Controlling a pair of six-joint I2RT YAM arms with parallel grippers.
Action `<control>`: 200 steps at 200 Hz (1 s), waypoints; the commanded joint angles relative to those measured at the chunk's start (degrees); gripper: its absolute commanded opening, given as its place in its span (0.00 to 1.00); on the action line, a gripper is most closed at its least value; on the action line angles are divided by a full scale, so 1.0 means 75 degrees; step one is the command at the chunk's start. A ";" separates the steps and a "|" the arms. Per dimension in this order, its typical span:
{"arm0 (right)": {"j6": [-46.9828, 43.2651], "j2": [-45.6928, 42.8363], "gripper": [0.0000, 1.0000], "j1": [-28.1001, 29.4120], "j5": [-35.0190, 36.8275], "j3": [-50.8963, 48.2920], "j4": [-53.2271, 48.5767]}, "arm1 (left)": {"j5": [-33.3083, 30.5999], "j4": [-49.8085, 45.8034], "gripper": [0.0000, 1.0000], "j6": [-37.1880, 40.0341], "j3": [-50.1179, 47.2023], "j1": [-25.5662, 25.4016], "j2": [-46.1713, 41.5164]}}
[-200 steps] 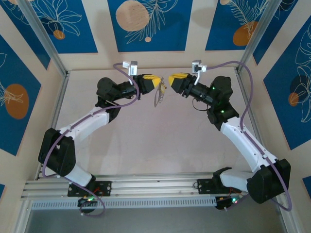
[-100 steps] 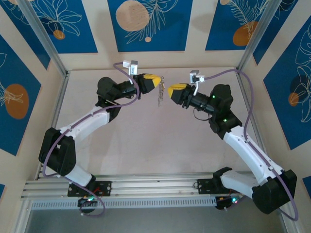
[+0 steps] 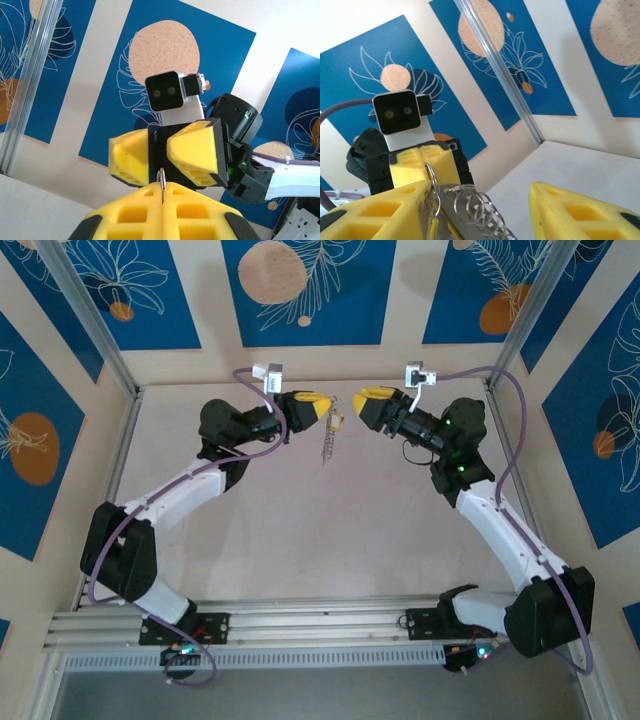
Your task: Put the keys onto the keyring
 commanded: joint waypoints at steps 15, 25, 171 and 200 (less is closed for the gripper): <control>0.0922 0.0368 0.54 0.0039 -0.0603 0.0265 0.1486 | -0.0009 0.0765 0.00 -0.0255 0.0134 -0.0063 0.0045; 0.0979 0.0427 0.53 0.0084 -0.0641 0.0265 0.1578 | -0.0006 0.0801 0.00 -0.0282 0.0133 -0.0063 0.0053; 0.0701 0.0609 0.45 0.0697 -0.0749 0.0288 0.1316 | -0.0016 0.0850 0.00 -0.0265 0.0134 -0.0063 0.0091; 0.0666 0.0650 0.40 0.0722 -0.0741 0.0313 0.1235 | -0.0012 0.0862 0.00 -0.0281 0.0145 -0.0076 0.0102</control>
